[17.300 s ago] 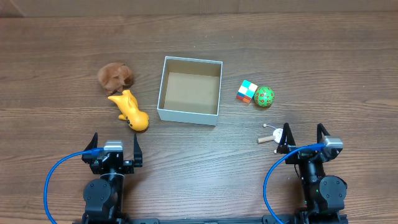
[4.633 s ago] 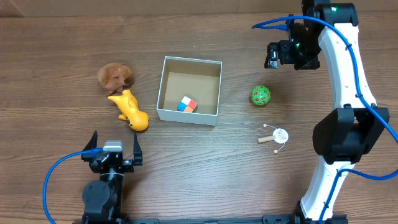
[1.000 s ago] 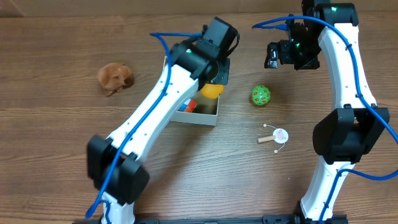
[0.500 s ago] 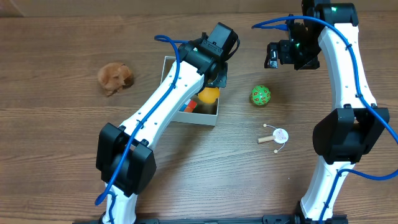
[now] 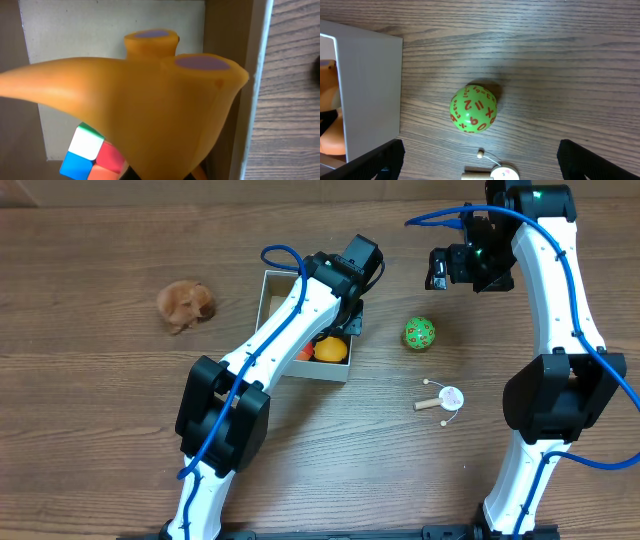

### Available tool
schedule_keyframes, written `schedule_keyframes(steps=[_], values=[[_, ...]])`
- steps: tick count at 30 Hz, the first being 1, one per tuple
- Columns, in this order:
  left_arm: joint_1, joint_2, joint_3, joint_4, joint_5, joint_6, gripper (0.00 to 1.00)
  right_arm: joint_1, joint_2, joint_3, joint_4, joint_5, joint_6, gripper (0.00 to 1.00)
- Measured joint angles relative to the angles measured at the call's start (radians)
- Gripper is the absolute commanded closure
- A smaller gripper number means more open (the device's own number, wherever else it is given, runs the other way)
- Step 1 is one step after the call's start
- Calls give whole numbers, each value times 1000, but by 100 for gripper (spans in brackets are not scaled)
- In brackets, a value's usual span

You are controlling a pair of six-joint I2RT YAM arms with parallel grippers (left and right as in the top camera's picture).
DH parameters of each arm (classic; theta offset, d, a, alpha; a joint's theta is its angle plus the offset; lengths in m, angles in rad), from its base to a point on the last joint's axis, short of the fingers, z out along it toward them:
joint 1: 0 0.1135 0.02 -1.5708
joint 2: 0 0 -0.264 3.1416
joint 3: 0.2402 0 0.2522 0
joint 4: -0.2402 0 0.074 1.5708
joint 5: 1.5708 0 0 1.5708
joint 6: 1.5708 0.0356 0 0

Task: Pack container
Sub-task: 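Carry the yellow toy with the left gripper and lower it into the box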

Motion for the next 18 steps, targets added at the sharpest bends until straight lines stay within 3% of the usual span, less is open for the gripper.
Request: schedule_keyframes(steps=[4, 6, 9, 15, 18], values=[[0, 0, 0, -14, 26, 0, 91, 0, 0, 0, 0, 0, 0, 0], [0, 0, 0, -13, 40, 0, 82, 0, 0, 0, 0, 0, 0, 0], [0, 0, 0, -13, 51, 3, 55, 0, 0, 0, 0, 0, 0, 0], [0, 0, 0, -14, 69, -1, 40, 0, 0, 0, 0, 0, 0, 0], [0, 0, 0, -16, 71, 1, 38, 0, 0, 0, 0, 0, 0, 0]])
